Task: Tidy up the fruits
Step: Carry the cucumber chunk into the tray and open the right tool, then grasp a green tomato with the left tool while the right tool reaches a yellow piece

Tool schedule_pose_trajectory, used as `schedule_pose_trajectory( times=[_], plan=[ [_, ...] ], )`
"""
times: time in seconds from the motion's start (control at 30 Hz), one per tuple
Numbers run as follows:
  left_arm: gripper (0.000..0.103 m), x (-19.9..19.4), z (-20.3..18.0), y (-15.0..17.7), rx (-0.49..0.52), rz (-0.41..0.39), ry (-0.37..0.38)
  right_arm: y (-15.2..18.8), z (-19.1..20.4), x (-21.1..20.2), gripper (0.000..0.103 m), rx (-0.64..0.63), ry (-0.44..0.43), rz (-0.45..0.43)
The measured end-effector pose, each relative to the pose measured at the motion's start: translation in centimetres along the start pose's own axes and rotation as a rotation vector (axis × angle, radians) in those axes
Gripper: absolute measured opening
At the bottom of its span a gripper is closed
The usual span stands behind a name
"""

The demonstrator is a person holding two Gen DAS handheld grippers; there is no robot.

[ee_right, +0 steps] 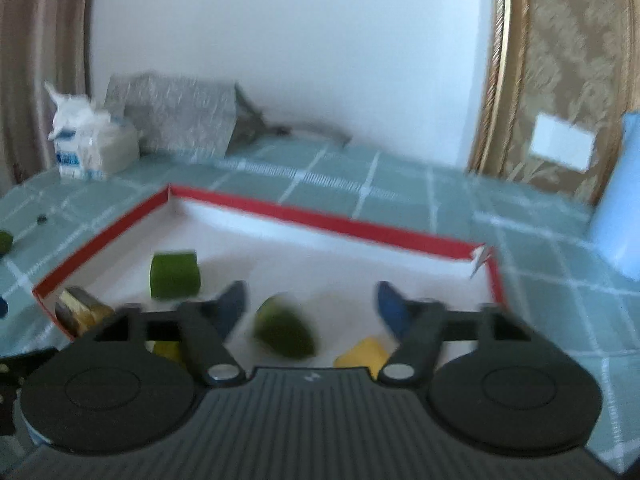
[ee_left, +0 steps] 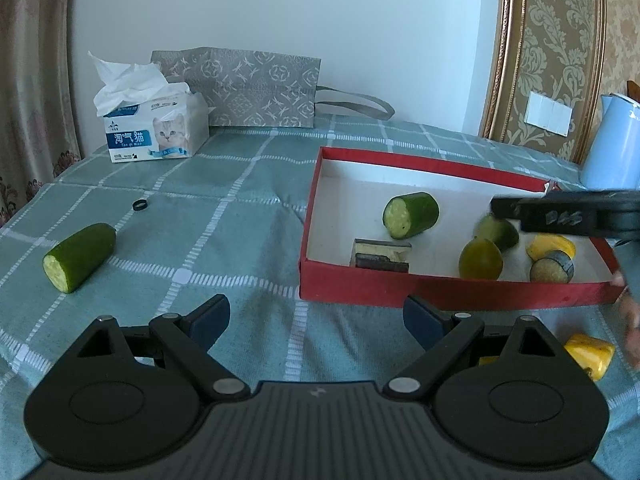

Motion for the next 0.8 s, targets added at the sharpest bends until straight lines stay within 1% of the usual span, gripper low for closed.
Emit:
schedule_pose_trajectory(
  times=[0.07,0.1,0.17,0.23,0.4,0.5,0.53,0.57,0.67,0.73,0.8],
  plan=[
    [0.094,0.0,0.0,0.0,0.001,0.0,-0.001,-0.3,-0.4,-1.3,0.081,-0.002,0.029,-0.025],
    [0.094,0.0,0.0,0.0,0.001,-0.001,-0.002,-0.3,-0.6,-2.0,0.084,-0.001,0.039,-0.033],
    [0.094,0.0,0.0,0.0,-0.001,-0.003,-0.004,-0.1,-1.0,-3.6,0.091,0.01,0.062,-0.055],
    [0.094,0.0,0.1,0.0,-0.004,-0.003,-0.007,0.4,-1.3,-5.2,0.103,0.021,0.078,-0.072],
    [0.094,-0.2,0.3,-0.1,-0.012,-0.012,-0.011,2.4,-1.4,-9.2,0.103,0.012,0.115,-0.096],
    [0.094,-0.3,0.3,-0.1,-0.011,-0.011,-0.008,3.9,-1.4,-10.5,0.103,-0.037,0.174,-0.063],
    [0.094,-0.3,0.3,-0.1,-0.01,-0.012,-0.008,4.7,-1.4,-10.9,0.103,-0.05,0.201,-0.062],
    [0.094,-0.4,0.3,-0.1,-0.009,-0.014,-0.006,5.4,-1.4,-11.2,0.103,-0.05,0.205,-0.066],
    [0.094,-0.7,0.1,0.0,-0.011,-0.018,0.008,7.4,-1.4,-11.5,0.103,-0.016,0.171,-0.028],
    [0.094,-0.9,0.1,0.0,-0.013,-0.021,0.019,7.8,-2.0,-12.1,0.103,0.051,0.137,-0.043],
    [0.094,-1.3,0.0,0.2,-0.015,-0.022,0.042,8.1,-2.3,-12.3,0.103,0.092,0.112,-0.05]
  ],
)
Point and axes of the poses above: each gripper's, at about its wrist camera, not at the fingertips, and x roughly the way its jaws point, z to its left, y to its underside, the point moved 9 cm from there along x, roughly the way its jaws point, and after that the axes turned 14 degrees about -x, right-handed, at the moved point
